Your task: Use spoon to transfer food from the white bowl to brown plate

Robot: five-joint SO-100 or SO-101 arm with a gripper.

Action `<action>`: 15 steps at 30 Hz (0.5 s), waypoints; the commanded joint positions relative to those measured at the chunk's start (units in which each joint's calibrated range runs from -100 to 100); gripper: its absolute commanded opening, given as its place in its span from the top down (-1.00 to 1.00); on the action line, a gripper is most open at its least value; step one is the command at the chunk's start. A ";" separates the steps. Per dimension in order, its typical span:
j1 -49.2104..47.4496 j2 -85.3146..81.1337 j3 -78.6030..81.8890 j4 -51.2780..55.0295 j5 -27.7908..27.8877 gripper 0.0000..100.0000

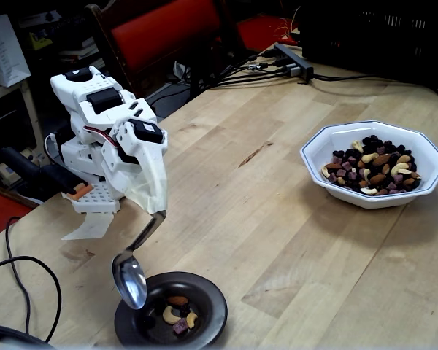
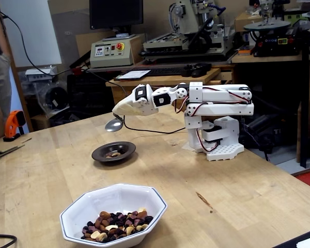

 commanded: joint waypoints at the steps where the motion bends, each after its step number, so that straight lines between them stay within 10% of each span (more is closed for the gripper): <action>1: 2.65 -0.94 -1.80 0.13 -0.15 0.92; 15: -2.02 -0.94 -3.66 0.13 -8.55 0.92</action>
